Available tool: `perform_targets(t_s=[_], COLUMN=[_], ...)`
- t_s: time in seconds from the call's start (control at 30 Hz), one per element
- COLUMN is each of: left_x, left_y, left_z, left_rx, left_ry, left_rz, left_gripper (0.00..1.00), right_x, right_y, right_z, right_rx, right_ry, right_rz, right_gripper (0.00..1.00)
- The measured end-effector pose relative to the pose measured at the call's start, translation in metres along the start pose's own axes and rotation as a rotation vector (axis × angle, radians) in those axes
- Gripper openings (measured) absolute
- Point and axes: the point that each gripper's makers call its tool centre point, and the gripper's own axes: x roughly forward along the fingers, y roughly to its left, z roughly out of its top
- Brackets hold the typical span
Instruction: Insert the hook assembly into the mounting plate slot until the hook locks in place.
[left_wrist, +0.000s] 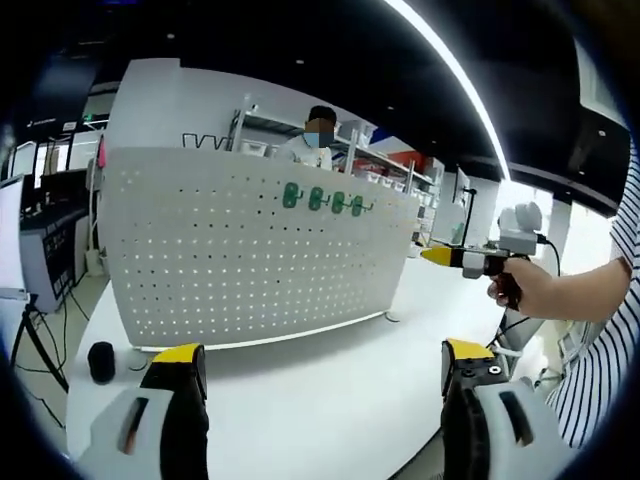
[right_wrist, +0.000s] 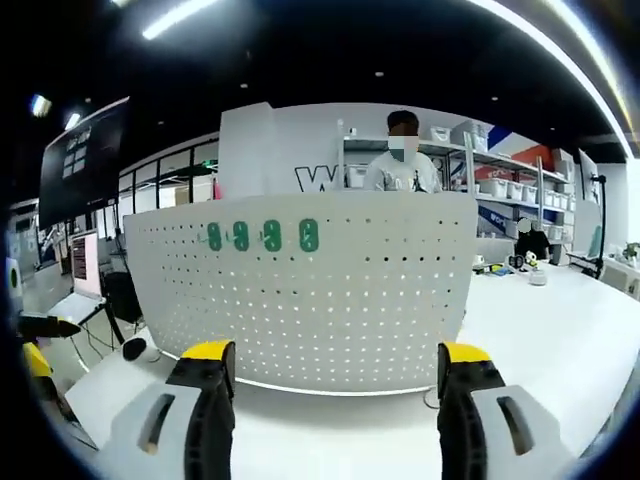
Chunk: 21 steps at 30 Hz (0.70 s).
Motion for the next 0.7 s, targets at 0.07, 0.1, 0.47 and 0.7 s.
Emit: perform_targets(t_s=[0.07, 0.1, 0.47, 0.7], left_x=[-0.001, -0.001, -0.004, -0.005], left_y=[0.001, 0.001, -0.003, -0.006], left_z=[-0.001, -0.002, -0.007, -0.012], left_rx=[0.002, 0.001, 0.001, 0.01], left_ry=[0.003, 0.004, 0.008, 0.021], left_rz=[0.002, 0.003, 0.007, 0.008], left_gripper=[1.0, 1.0, 1.0, 1.0], right_x=[-0.006, -0.008, -0.039, -0.054], right_y=[0.002, 0.004, 0.02, 0.026], right_z=[-0.003, -0.004, -0.03, -0.054], right_rx=[0.002, 0.006, 0.04, 0.06], right_ry=[0.006, 0.008, 0.055, 0.106], right_rz=[0.011, 0.015, 0.059, 0.08], right_gripper=[0.81, 0.82, 0.85, 0.87])
